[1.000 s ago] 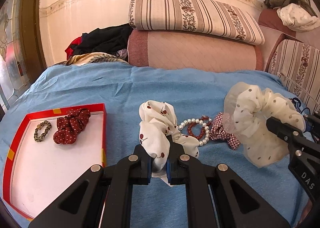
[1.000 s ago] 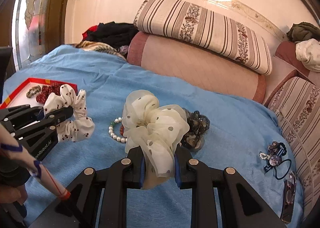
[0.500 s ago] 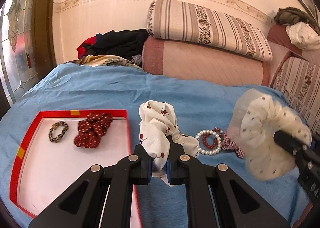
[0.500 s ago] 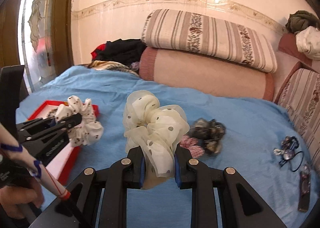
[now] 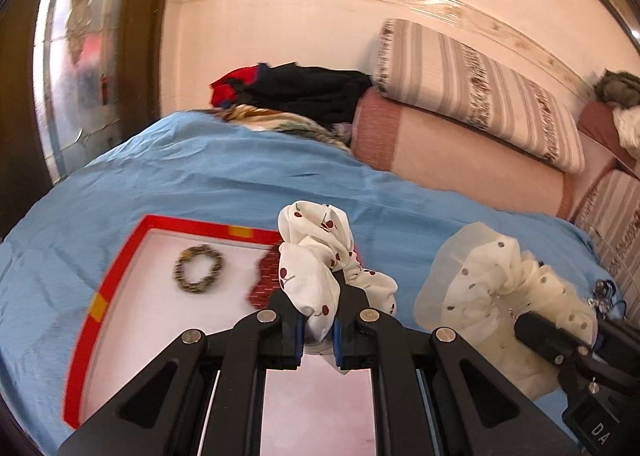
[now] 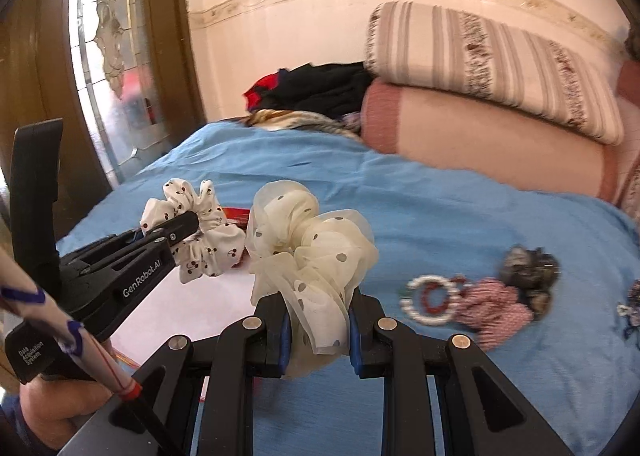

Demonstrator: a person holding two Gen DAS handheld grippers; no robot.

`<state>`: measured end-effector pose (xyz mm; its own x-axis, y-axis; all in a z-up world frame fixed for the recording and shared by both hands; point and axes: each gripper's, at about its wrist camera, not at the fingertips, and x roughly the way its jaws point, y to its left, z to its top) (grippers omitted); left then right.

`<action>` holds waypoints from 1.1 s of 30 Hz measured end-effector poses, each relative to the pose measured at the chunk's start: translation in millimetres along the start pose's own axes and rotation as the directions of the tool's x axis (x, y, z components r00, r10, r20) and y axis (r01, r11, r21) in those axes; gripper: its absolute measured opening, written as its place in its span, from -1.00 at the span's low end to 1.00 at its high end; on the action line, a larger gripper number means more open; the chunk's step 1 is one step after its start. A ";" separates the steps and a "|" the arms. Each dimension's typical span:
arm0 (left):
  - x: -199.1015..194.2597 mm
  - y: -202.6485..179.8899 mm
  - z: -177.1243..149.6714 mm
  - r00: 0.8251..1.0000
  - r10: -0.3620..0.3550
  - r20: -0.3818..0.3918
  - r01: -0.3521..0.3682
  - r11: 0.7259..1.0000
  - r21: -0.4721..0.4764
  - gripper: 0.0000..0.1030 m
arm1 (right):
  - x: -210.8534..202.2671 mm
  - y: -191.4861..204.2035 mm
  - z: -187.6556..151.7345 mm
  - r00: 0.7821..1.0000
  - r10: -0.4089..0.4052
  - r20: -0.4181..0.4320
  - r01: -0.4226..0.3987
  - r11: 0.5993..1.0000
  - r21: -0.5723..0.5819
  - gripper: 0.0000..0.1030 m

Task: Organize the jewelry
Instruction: 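Carry both scrunchies to the red tray and open both grippers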

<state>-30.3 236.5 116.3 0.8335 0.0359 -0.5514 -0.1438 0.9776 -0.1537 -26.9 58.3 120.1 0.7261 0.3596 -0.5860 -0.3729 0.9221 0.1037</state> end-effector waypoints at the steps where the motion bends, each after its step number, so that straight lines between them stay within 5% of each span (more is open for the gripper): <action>1: 0.8 8.8 1.6 1.000 0.009 -0.006 -0.009 1.000 -0.014 -0.81 | 6.3 5.6 2.5 0.999 0.037 -0.015 -0.036 0.999 0.012 -0.53; 14: 29.2 107.2 9.1 0.979 0.140 -0.148 -0.171 0.960 -0.222 -0.81 | 81.1 63.9 2.4 0.946 0.265 -0.187 -0.247 0.962 0.116 -0.53; 20: 43.3 125.5 3.7 0.962 0.170 -0.212 -0.223 0.940 -0.259 -0.81 | 111.2 68.6 -1.3 0.925 0.293 -0.244 -0.255 0.951 0.174 -0.52; 33: 62.7 135.9 -5.5 0.948 0.144 -0.284 -0.232 0.924 -0.305 -0.80 | 142.4 68.8 -4.4 0.929 0.237 -0.284 -0.194 0.966 0.170 -0.37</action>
<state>-0.5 370.4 56.4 0.6180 0.1162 -0.7775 -0.4889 0.8313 -0.2644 48.3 172.4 40.2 0.4226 0.5118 -0.7479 -0.4032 0.8453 0.3506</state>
